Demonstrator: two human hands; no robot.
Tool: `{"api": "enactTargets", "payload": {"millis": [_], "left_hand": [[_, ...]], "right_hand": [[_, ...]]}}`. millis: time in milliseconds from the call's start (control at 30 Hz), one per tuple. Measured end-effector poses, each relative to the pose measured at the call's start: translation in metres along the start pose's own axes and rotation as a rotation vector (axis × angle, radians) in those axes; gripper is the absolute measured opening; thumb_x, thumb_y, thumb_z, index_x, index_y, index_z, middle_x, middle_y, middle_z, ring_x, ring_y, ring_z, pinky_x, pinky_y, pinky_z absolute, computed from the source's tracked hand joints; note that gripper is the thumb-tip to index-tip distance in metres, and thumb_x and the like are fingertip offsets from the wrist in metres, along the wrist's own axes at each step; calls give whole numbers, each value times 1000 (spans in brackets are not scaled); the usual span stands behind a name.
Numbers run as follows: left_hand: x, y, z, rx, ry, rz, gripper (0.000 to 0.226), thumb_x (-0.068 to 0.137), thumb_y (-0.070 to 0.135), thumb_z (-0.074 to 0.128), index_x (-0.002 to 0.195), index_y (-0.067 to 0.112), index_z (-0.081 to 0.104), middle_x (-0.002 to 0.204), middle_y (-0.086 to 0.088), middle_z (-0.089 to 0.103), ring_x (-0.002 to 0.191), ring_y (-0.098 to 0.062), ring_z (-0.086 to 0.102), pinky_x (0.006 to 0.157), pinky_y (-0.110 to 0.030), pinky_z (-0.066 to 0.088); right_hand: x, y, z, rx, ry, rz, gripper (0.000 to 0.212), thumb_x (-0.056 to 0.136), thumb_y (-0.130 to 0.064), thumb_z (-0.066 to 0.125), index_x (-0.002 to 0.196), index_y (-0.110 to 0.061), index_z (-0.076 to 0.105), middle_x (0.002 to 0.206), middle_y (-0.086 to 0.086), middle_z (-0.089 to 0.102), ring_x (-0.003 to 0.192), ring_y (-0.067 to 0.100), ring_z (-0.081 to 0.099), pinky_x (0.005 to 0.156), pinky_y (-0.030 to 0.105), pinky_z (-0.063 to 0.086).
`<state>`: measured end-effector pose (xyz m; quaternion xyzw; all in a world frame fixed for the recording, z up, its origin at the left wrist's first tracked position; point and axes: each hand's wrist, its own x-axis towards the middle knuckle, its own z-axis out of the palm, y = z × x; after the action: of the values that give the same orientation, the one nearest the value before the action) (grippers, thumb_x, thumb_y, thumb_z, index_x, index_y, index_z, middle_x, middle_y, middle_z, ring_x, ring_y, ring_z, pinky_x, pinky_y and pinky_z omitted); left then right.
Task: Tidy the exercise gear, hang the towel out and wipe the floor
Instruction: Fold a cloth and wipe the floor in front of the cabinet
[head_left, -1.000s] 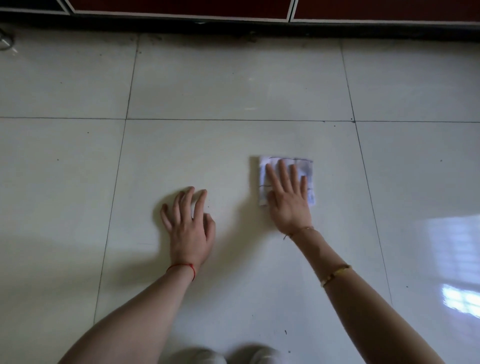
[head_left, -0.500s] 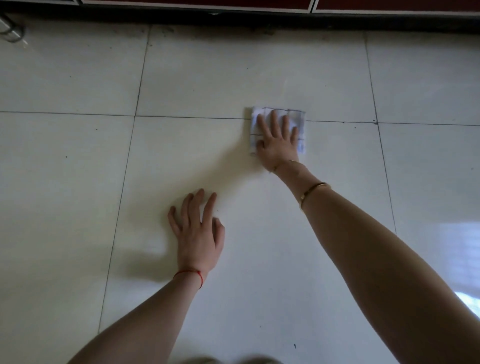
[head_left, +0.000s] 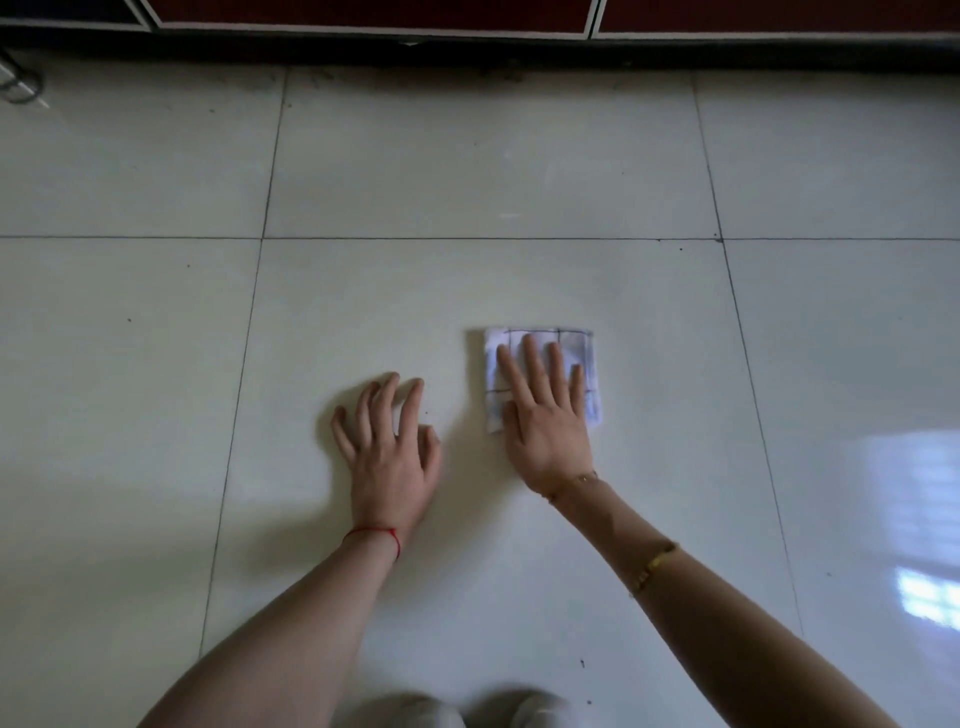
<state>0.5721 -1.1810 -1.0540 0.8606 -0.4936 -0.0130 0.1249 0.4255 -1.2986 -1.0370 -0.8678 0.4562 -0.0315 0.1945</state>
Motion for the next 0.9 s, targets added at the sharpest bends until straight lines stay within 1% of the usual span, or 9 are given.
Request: {"api": "enactTargets", "payload": {"millis": [100,233,333,433,533,567,733,833,900], "left_hand": [[-1,1,0,17,-28,23,48,91,28,46,139,26,51,149,-12,41,137,-36,36,113,-62,20],[-3,2,0,41,-29,32,47,92,27,48,138,29,52,148,-13,41,136,-37,36,113,-61,20],[-3,2,-2,37,-36,50,46,90,25,43,136,25,53,144,-12,43,134,-36,37,114,-59,21],[-2,7,-5,15,-13,99,43,89,21,42,129,17,55,141,-10,46,131,-35,39,113,-58,22],[-2,20,-7,-47,1,191,40,88,18,40,124,13,56,141,-11,46,130,-35,41,113,-57,25],[-1,26,-6,-61,-2,230,40,88,17,40,125,12,56,141,-11,47,129,-36,42,112,-57,26],[16,62,4,-92,-62,336,46,89,16,41,133,12,53,142,-12,46,130,-35,43,110,-57,29],[30,80,12,-111,-98,360,48,90,16,41,136,11,51,143,-13,45,132,-34,41,109,-57,31],[37,89,17,-110,-108,323,48,90,17,39,137,13,50,143,-11,44,133,-33,39,109,-58,30]], "right_hand": [[-35,5,-1,-13,8,124,64,94,-24,31,154,-29,8,162,1,0,148,25,-12,119,52,-3],[-73,10,-2,-19,-8,196,64,92,-27,23,154,-30,6,162,2,-2,148,25,-14,119,52,-5],[-92,22,-2,-21,6,259,65,92,-28,23,154,-30,4,162,1,-4,148,25,-15,119,51,-5],[-104,38,-5,-23,21,372,65,91,-30,17,153,-30,-2,161,1,-10,147,25,-18,119,50,-6],[-109,54,-14,38,51,503,66,88,-34,9,153,-28,-7,159,1,-18,146,25,-21,118,51,-9],[-108,60,-17,59,61,537,67,88,-34,9,152,-29,-8,159,0,-19,146,25,-22,118,50,-10],[-81,95,-40,107,113,697,69,95,-25,32,153,-29,-6,160,4,-16,146,28,-20,117,51,-13],[-54,120,-56,127,129,767,69,95,-25,35,154,-29,0,161,5,-11,147,30,-16,117,52,-12],[-33,136,-65,127,136,792,69,94,-25,37,154,-29,2,161,5,-9,147,30,-14,117,52,-12]]}}
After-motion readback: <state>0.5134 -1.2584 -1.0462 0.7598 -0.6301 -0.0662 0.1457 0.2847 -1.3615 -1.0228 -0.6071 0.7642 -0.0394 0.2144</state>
